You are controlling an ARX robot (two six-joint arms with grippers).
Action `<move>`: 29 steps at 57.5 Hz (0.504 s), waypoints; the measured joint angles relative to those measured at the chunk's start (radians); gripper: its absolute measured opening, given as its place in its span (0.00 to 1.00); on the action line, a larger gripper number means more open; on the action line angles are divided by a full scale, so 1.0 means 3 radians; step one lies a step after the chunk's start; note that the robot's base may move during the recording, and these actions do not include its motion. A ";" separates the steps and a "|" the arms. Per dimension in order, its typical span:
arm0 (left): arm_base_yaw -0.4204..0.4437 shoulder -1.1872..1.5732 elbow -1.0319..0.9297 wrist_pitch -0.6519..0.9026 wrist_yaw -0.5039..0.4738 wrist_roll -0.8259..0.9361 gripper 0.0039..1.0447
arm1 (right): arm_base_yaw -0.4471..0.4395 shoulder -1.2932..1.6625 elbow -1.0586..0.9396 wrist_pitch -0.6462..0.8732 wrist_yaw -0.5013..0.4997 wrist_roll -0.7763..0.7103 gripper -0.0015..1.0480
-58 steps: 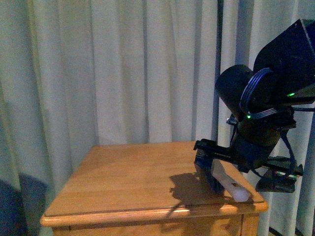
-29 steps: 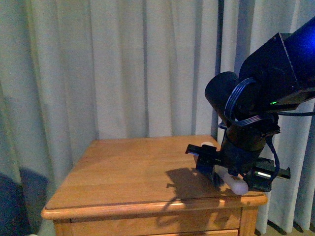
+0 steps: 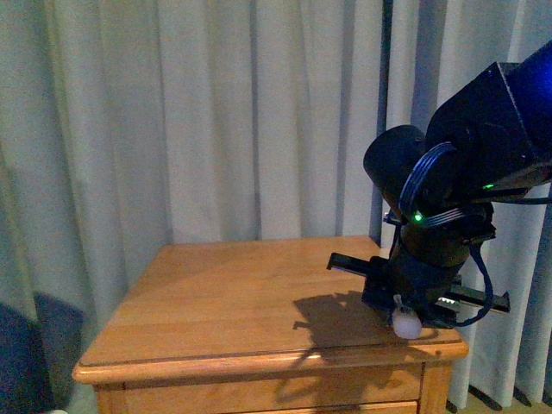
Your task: Clean up trash
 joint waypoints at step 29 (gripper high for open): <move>0.0000 0.0000 0.0000 0.0000 0.0000 0.0000 0.27 | -0.0023 -0.1898 -0.1757 0.1700 0.0571 -0.1233 0.19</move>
